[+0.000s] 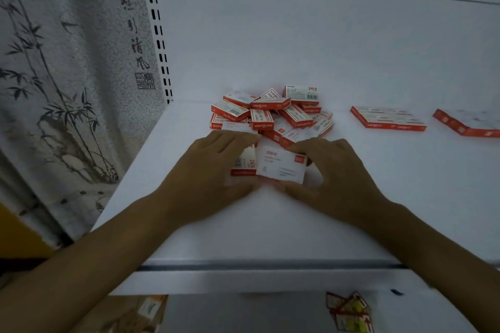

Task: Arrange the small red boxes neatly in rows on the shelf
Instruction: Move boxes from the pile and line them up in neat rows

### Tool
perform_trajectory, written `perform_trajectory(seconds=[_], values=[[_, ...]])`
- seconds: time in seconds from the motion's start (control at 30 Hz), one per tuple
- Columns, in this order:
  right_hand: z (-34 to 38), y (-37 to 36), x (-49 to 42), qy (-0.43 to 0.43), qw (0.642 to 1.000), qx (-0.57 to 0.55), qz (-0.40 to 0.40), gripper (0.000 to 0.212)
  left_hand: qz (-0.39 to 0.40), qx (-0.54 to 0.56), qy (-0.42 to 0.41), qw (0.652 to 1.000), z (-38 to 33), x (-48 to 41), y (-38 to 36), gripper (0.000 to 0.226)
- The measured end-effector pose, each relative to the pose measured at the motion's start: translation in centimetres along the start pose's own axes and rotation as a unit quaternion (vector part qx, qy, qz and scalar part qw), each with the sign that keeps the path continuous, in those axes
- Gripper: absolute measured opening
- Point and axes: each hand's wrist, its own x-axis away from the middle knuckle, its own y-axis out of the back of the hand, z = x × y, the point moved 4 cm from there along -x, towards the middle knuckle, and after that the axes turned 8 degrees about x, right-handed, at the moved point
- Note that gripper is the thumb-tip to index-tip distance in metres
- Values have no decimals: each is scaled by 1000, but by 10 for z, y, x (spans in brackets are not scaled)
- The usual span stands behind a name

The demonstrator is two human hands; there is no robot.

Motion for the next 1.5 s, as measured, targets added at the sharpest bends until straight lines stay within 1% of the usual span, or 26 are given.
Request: perform_trajectory(seconds=[0.07, 0.13, 0.27, 0.33, 0.4, 0.53, 0.7, 0.8, 0.87, 1.0, 1.1, 1.23, 1.33, 1.4, 1.5], values=[[5, 2, 0, 35, 999, 1, -32, 54, -2, -1, -20, 1000, -5, -1, 0, 65], [9, 3, 1, 58, 997, 9, -43, 52, -7, -11, -37, 999, -9, 0, 0, 61], [12, 6, 0, 70, 996, 8, -49, 52, -23, -20, -41, 999, -10, -1, 3, 56], [12, 8, 0, 82, 995, 27, -44, 53, -18, -24, -44, 999, -10, -2, 5, 56], [10, 14, -2, 96, 993, 50, -39, 54, -5, -28, -42, 999, -13, -5, 6, 61], [-9, 38, -1, 100, 991, 77, -39, 55, 11, -28, -25, 999, -31, -21, 5, 78], [-62, 63, 19, 49, 995, 90, -18, 58, 34, 1, 11, 999, -75, -54, -24, 89], [-105, 76, 43, 23, 994, 104, -3, 59, 61, 6, -12, 998, -106, -82, -56, 91], [-135, 85, 62, 3, 994, 109, 4, 56, 85, 21, -23, 996, -131, -102, -81, 90], [-203, 107, 107, -50, 993, 97, 31, 55, 125, 55, -38, 990, -187, -142, -134, 89], [-250, 122, 141, -91, 991, 84, 51, 58, 143, 49, -62, 987, -223, -167, -172, 89], [-301, 139, 173, -92, 990, 75, 72, 58, 145, 39, -77, 986, -261, -194, -207, 89], [-330, 145, 181, -88, 985, 77, 129, 56, 143, 23, -89, 985, -280, -215, -223, 89], [-346, 144, 184, -91, 978, 94, 165, 61, 142, 5, -90, 986, -286, -228, -233, 88], [-357, 148, 187, -76, 985, 76, 138, 62, 150, -1, -64, 987, -289, -244, -247, 91]])
